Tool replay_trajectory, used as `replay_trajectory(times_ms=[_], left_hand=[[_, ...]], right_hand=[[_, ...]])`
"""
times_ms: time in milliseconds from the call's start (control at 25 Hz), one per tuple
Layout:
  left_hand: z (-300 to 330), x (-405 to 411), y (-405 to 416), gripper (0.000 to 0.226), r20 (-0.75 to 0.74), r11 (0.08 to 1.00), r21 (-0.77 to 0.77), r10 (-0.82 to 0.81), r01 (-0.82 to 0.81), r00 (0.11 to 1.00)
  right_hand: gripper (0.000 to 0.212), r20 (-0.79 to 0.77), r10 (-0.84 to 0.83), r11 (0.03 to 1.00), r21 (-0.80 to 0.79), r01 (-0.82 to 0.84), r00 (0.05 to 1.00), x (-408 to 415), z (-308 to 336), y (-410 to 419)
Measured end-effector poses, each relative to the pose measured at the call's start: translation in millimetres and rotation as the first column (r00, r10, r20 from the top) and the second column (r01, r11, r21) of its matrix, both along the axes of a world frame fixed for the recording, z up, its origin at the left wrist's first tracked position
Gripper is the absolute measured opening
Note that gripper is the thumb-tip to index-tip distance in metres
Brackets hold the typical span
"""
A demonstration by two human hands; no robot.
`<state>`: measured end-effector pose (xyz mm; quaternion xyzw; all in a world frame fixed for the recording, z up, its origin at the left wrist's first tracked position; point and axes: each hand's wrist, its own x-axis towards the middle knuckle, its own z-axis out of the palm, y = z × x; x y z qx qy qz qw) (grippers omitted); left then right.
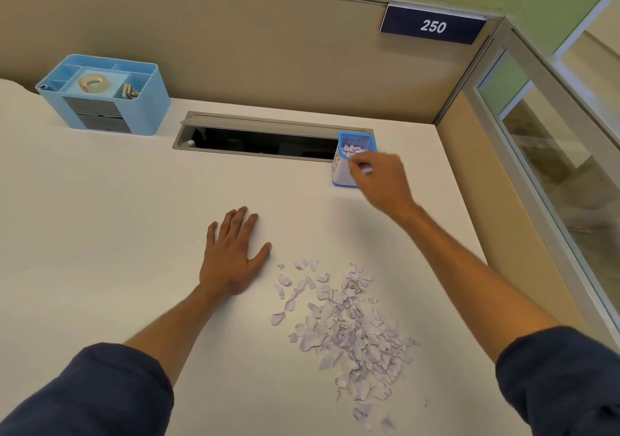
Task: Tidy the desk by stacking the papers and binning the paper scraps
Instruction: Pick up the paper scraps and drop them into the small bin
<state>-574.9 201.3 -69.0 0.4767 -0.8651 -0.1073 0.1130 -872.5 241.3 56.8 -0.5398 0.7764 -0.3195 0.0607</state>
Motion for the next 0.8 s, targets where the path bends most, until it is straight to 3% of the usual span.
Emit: replay_trajectory(times_ms=[120, 240, 400, 520, 640, 800], left_hand=[[0.1, 0.3, 0.0, 0.071, 0.005, 1.0, 0.012, -0.002, 0.002, 1.0], [-0.1, 1.1, -0.8, 0.072, 0.007, 1.0, 0.023, -0.006, 0.005, 1.0], [0.3, 0.6, -0.6, 0.073, 0.005, 1.0, 0.022, -0.011, 0.011, 1.0], [-0.2, 0.8, -0.6, 0.073, -0.001, 1.0, 0.015, -0.012, 0.012, 1.0], [-0.9, 1.3, -0.3, 0.074, -0.005, 1.0, 0.01, -0.016, 0.016, 1.0], [-0.6, 1.6, -0.8, 0.073, -0.009, 1.0, 0.008, -0.025, 0.025, 1.0]], right_hand=[[0.027, 0.217, 0.063, 0.987, 0.129, -0.093, 0.974, 36.2, -43.8, 51.1], [0.052, 0.259, 0.17, 0.891, 0.371, -0.261, 0.951, 72.1, -75.6, 83.8], [0.061, 0.294, 0.269, 0.856, 0.364, -0.368, 0.917, 119.2, -85.3, 97.4], [0.063, 0.176, 0.416, 0.81, 0.375, -0.451, 0.892, 149.3, -89.7, 106.0], [0.049, -0.003, 0.509, 0.818, 0.312, -0.483, 0.861, 165.3, -96.1, 120.4], [0.023, -0.281, 0.433, 0.901, 0.096, -0.424, 0.856, 150.0, -90.7, 138.8]])
